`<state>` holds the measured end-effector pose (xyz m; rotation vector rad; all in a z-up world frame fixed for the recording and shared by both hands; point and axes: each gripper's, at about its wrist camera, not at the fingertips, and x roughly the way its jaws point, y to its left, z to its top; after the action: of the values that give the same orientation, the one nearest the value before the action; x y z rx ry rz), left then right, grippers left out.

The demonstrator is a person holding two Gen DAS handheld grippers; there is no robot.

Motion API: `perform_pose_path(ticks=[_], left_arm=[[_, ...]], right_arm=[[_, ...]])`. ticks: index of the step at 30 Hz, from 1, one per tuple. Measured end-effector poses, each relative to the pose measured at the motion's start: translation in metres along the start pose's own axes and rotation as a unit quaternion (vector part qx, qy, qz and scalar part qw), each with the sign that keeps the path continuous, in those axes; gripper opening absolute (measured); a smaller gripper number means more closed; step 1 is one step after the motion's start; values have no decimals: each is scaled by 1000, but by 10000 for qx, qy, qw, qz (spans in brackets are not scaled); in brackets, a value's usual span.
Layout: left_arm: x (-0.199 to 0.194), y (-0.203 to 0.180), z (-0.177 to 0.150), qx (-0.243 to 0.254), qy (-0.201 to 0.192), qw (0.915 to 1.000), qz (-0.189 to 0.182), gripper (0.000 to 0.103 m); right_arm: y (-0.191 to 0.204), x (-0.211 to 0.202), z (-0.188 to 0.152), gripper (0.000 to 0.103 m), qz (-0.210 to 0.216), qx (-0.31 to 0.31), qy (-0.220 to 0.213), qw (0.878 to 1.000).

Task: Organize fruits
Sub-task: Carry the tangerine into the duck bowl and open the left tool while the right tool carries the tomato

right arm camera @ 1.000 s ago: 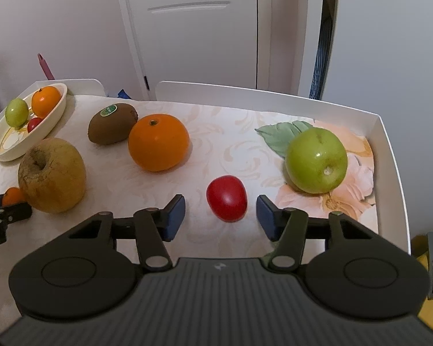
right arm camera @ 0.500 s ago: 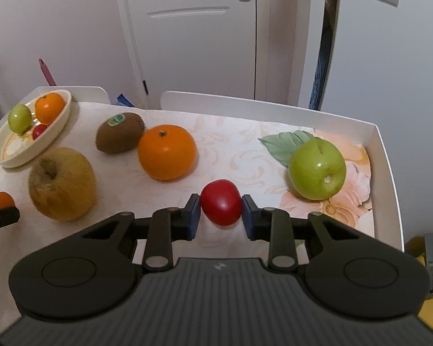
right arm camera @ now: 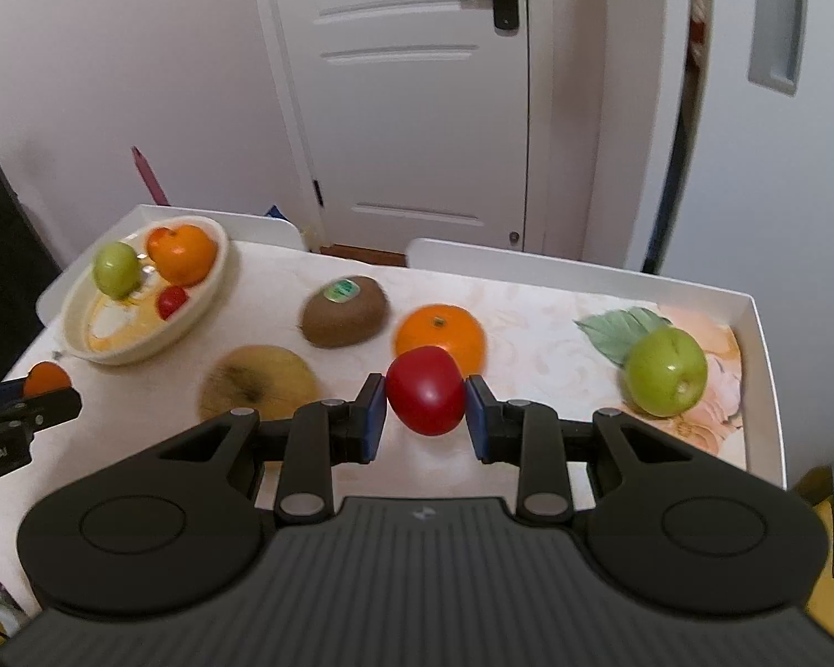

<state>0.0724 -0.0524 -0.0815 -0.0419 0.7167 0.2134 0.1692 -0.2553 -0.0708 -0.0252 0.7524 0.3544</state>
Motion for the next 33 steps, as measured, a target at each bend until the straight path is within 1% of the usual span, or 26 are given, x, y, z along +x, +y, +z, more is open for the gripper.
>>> perform_pose_path(ticks=[9,16,24,33], left_arm=[[-8,44,23,28,-88,9999,-94,40],[0,80,40,148,-43,9995,-270,40],[29,114,57,250,56,9987,-438,40],[72,133,66,466,326,9964,-631,40]], right_arm=[[52,-11,15,45,14,65,13,10000],[98,-6,26,45,44,0,20,10000],[146,18,36,45,72,-36,131,9999],[176,46,43,45,-41,67,229,9997]])
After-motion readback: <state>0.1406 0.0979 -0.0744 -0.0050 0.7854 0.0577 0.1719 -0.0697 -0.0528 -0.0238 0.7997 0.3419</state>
